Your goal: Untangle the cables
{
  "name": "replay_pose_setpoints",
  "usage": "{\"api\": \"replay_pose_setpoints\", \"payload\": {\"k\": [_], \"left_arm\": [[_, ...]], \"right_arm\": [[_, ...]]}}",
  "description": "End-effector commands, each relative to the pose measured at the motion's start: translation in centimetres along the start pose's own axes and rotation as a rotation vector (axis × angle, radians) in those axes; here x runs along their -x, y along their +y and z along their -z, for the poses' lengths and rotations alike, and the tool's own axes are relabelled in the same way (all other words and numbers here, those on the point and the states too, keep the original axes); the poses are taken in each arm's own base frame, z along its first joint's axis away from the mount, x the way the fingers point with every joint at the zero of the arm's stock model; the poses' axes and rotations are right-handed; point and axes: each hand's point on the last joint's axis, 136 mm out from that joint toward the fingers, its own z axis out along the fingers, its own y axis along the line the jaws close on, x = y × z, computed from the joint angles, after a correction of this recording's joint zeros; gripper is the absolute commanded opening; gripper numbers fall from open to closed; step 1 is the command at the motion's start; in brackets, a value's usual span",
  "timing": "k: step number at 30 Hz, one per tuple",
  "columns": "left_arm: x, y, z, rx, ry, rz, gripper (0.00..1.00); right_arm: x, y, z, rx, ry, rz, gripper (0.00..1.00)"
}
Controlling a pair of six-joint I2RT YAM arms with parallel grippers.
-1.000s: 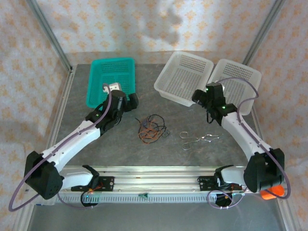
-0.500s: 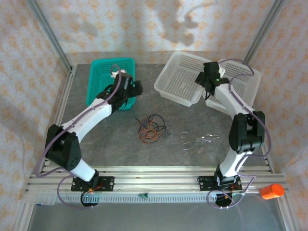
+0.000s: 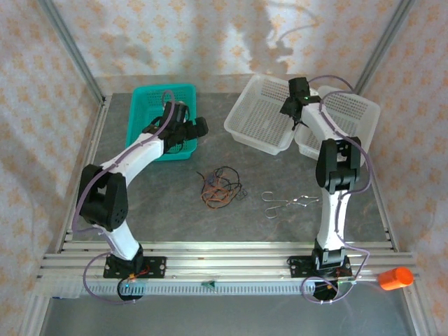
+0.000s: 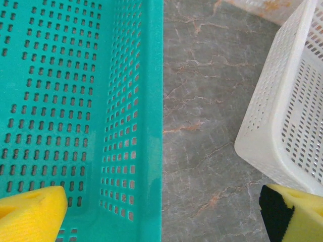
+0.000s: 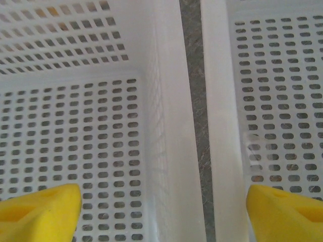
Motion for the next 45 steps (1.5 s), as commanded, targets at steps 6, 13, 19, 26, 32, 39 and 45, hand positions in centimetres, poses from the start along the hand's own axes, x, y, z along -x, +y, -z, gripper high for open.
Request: {"api": "replay_pose_setpoints", "payload": {"k": [6, 13, 19, 26, 32, 39, 45], "left_arm": [[1.2, 0.0, -1.2, 0.011, 0.022, -0.024, 0.99], [1.1, 0.7, -2.6, 0.03, 0.04, -0.022, 0.93], [0.9, 0.5, -3.5, 0.025, 0.065, -0.034, 0.93], [0.6, 1.6, -5.1, 0.069, 0.098, -0.027, 0.98], [0.3, 0.9, -5.8, 0.029, 0.129, -0.051, 0.86], [0.2, 0.5, -6.5, 0.014, 0.144, -0.061, 0.79], [0.3, -0.4, -6.6, -0.031, 0.147, -0.065, 0.86]], "right_arm": [[-0.7, -1.1, -1.1, -0.07, 0.065, 0.052, 0.76], [-1.0, -1.0, -1.4, -0.077, 0.082, 0.079, 0.59], [-1.3, -0.6, -0.8, -0.043, 0.094, 0.123, 0.49], [-2.3, 2.3, 1.0, 0.06, 0.084, 0.218, 0.45], [-3.2, 5.0, 1.9, 0.121, 0.073, 0.293, 0.43], [-3.7, 6.5, 2.3, 0.164, 0.066, 0.354, 0.38], [-3.9, 6.8, 2.6, 0.19, 0.067, 0.404, 0.34]]}}
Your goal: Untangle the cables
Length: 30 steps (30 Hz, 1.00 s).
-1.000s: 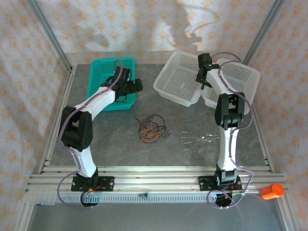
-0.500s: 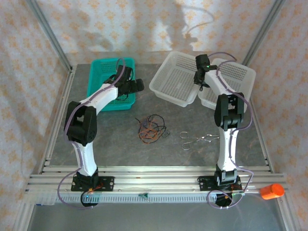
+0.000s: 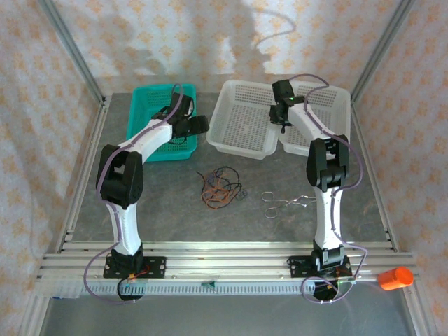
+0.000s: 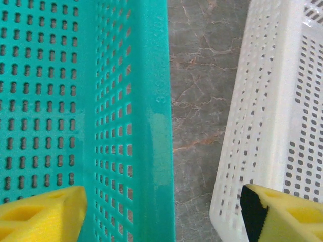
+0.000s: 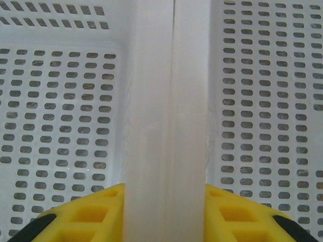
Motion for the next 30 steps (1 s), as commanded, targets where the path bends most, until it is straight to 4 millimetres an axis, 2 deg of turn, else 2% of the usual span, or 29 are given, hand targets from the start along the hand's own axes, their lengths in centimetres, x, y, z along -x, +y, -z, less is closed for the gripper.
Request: {"api": "replay_pose_setpoints", "payload": {"k": [1, 3, 6, 11, 15, 20, 25, 30], "left_arm": [[0.1, -1.0, -0.3, -0.051, 0.016, -0.019, 0.88], [0.2, -1.7, -0.1, -0.083, 0.015, -0.027, 0.95], [0.4, -2.0, 0.2, -0.102, 0.003, -0.031, 0.99], [0.5, -2.8, 0.5, -0.149, -0.008, -0.033, 0.99], [0.2, -3.4, -0.2, -0.178, 0.019, -0.048, 0.99], [0.3, -2.1, -1.7, -0.103, 0.039, -0.082, 0.99], [0.6, -2.2, -2.4, -0.089, 0.062, -0.126, 0.99], [0.6, -3.0, -2.1, -0.127, 0.071, -0.147, 0.91]], "right_arm": [[0.8, 1.1, 2.3, 0.054, -0.032, 0.073, 0.34], [0.6, 1.2, 2.2, 0.06, -0.027, 0.079, 0.33], [0.5, 1.4, 2.1, 0.064, -0.023, 0.084, 0.33], [0.0, 1.7, 2.0, 0.072, -0.014, 0.095, 0.32], [-0.4, 2.6, 2.2, 0.099, -0.007, 0.121, 0.32], [-0.3, 2.9, 2.3, 0.113, -0.004, 0.141, 0.32], [-0.4, 3.8, 2.4, 0.158, 0.003, 0.156, 0.31], [-0.4, 4.3, 2.3, 0.182, 0.008, 0.149, 0.31]]}}
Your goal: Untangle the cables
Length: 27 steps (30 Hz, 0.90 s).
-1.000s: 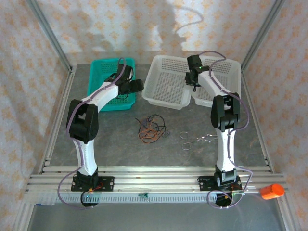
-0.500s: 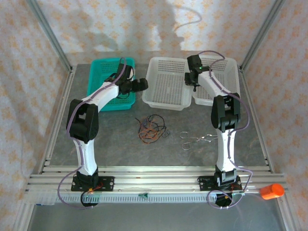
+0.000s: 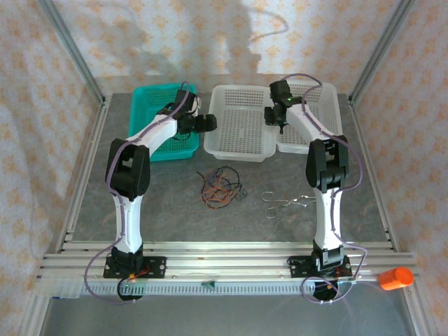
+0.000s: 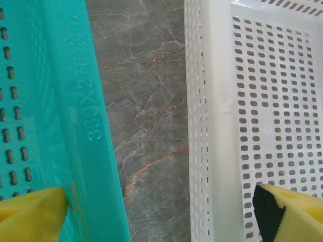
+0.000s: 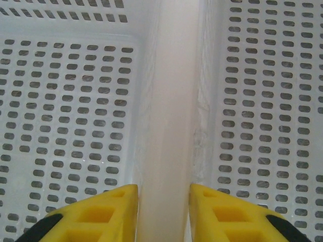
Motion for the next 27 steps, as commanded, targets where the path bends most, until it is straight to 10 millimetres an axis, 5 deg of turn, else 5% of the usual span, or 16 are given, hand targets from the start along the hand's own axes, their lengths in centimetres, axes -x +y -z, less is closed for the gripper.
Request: {"api": "replay_pose_setpoints", "payload": {"k": [1, 9, 16, 23, 27], "left_arm": [[0.3, -1.1, 0.6, -0.038, 0.013, -0.044, 0.91], [-0.7, -3.8, 0.4, -0.113, 0.051, -0.117, 0.8], [-0.4, -3.9, 0.1, -0.079, 0.046, -0.136, 0.64], [0.5, -3.2, -0.2, -0.021, 0.037, -0.133, 0.61], [1.4, -2.2, -0.2, 0.035, 0.008, -0.093, 0.62]], "right_arm": [[0.5, 1.7, 1.4, 0.06, -0.013, 0.025, 0.31], [0.7, 2.5, 1.3, 0.102, -0.016, 0.019, 0.31], [0.8, 2.7, 1.4, 0.109, -0.018, 0.02, 0.31], [1.3, 2.8, 0.9, 0.105, -0.03, 0.012, 0.33], [1.9, 2.7, 0.2, 0.09, -0.031, -0.007, 0.44]]}}
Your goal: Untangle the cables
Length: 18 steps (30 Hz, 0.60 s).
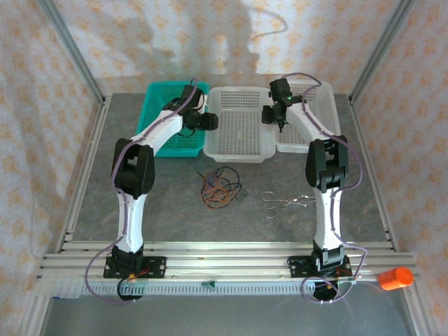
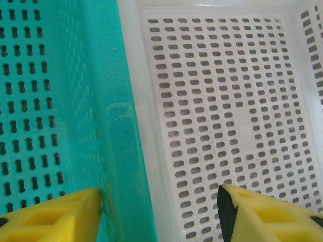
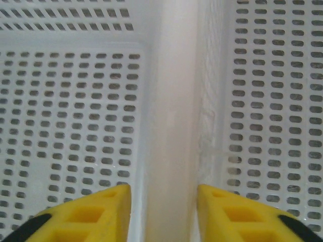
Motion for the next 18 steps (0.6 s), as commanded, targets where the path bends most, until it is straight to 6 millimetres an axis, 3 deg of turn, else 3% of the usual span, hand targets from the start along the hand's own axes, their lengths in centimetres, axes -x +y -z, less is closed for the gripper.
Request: {"api": "replay_pose_setpoints", "payload": {"k": [1, 5, 9, 14, 18], "left_arm": [[0.8, 0.4, 0.1, 0.045, -0.023, 0.03, 0.63], [1.7, 0.2, 1.1, 0.038, -0.049, 0.045, 0.78], [2.8, -0.9, 3.1, 0.008, -0.084, 0.04, 0.99], [3.7, -2.7, 6.6, -0.027, -0.151, 0.021, 0.99], [2.4, -3.9, 9.1, -0.045, -0.194, 0.018, 0.99]], "right_arm": [[1.2, 1.2, -0.1, 0.016, -0.026, -0.003, 0.47], [2.8, 1.2, 1.3, 0.0, -0.065, -0.013, 0.57], [5.2, 0.7, 4.7, -0.038, -0.133, -0.027, 0.66], [6.2, 0.2, 9.2, -0.052, -0.204, -0.08, 0.67], [3.5, -0.5, 12.0, -0.055, -0.197, -0.134, 0.62]]}}
